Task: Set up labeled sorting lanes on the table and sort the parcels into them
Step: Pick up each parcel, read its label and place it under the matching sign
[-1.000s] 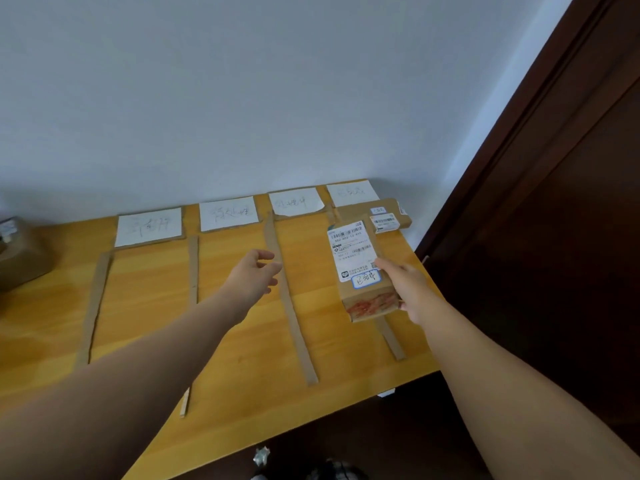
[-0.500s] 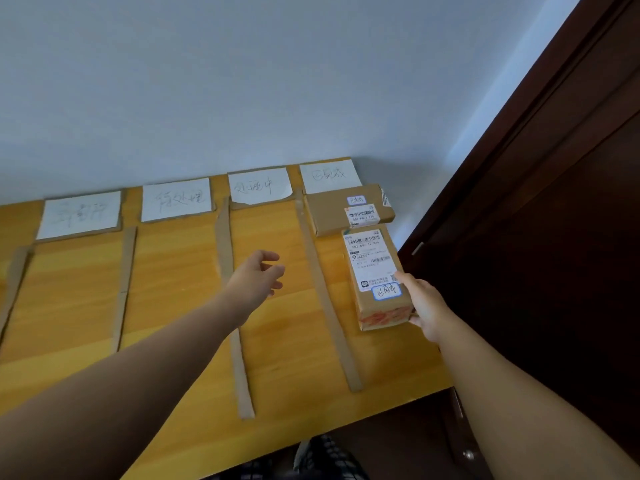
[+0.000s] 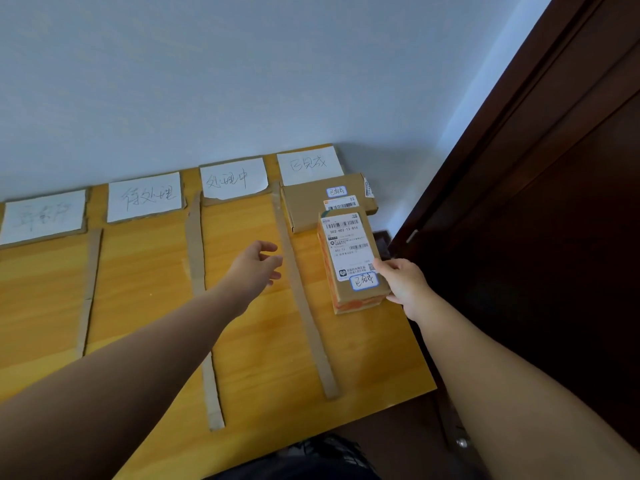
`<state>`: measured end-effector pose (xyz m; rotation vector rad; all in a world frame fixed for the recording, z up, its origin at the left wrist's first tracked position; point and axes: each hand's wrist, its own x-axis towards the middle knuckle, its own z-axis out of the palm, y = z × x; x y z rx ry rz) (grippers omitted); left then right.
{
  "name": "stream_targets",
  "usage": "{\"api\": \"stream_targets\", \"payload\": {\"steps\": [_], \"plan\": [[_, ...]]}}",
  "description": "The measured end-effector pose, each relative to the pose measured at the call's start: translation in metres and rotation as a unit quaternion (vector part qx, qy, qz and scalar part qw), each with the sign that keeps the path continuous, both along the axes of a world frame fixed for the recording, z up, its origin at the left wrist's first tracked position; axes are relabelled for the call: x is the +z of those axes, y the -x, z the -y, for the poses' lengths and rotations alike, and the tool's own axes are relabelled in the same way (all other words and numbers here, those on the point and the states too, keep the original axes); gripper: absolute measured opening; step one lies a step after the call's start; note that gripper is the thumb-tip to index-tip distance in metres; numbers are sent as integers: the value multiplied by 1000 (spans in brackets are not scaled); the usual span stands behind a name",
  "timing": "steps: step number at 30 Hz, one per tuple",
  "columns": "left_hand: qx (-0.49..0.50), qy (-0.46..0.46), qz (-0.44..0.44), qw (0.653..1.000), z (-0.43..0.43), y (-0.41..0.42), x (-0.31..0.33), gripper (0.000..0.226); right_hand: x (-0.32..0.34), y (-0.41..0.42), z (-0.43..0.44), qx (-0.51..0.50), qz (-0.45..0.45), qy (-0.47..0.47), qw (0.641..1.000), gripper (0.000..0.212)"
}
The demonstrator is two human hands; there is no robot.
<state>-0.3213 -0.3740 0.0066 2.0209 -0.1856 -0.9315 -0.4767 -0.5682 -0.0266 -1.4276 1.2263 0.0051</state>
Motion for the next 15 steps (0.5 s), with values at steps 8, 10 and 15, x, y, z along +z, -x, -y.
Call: {"api": "stream_targets", "payload": {"steps": [8, 10, 15], "plan": [[3, 3, 22, 1000, 9, -5, 6, 29, 0, -12, 11, 46, -60, 79, 994, 46], [4, 6, 27, 1000, 7, -8, 6, 29, 3, -14, 10, 62, -69, 107, 990, 42], [8, 19, 46, 999, -6, -15, 12, 29, 20, -21, 4, 66, -98, 212, 970, 33]]}}
